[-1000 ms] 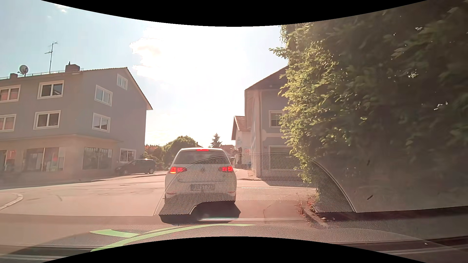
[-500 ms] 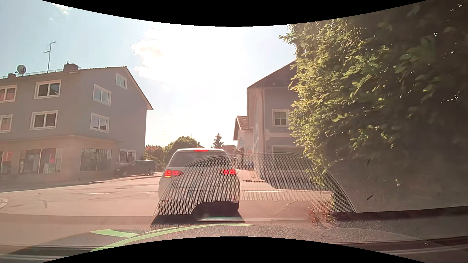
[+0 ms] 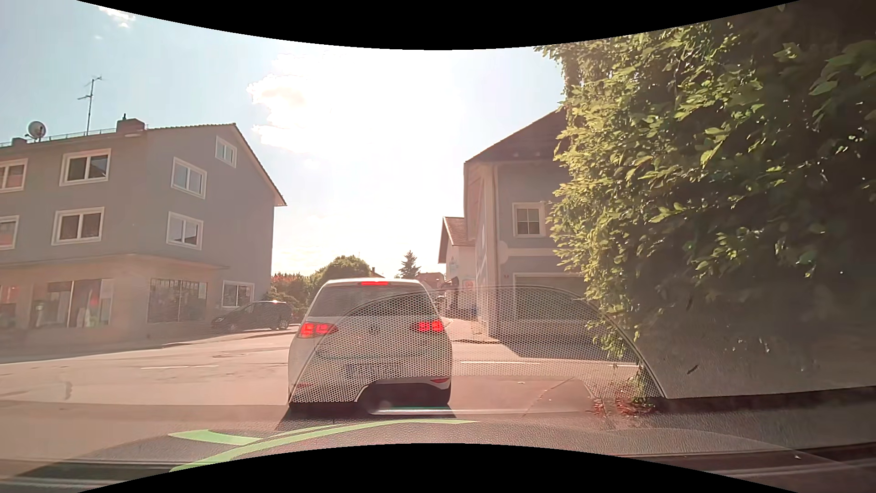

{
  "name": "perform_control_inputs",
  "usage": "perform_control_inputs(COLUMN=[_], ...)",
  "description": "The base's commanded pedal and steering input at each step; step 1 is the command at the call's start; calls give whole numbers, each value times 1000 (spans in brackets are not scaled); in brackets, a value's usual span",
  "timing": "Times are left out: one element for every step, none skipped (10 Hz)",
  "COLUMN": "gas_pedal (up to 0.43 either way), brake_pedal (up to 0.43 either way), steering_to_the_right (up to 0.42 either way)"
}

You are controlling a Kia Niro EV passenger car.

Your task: Follow the waypoints while adhering to traffic rules and regulations

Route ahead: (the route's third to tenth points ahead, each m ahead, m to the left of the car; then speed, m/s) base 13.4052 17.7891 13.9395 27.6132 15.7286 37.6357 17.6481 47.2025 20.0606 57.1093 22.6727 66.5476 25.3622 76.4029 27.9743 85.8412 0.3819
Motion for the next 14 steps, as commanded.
perform_control_inputs(gas_pedal=[0, 0, 0, 0, 0, 0, 0, 0, 0, 0, 0, 0, 0, 0], brake_pedal=[12, 18, 24, 67, 116, 146, 177, 195, 226, 250, 256, 256, 256, 256], steering_to_the_right=[-39, -39, -39, -39, -39, -39, -39, -39, -39, -39, -39, -39, -39, -39])
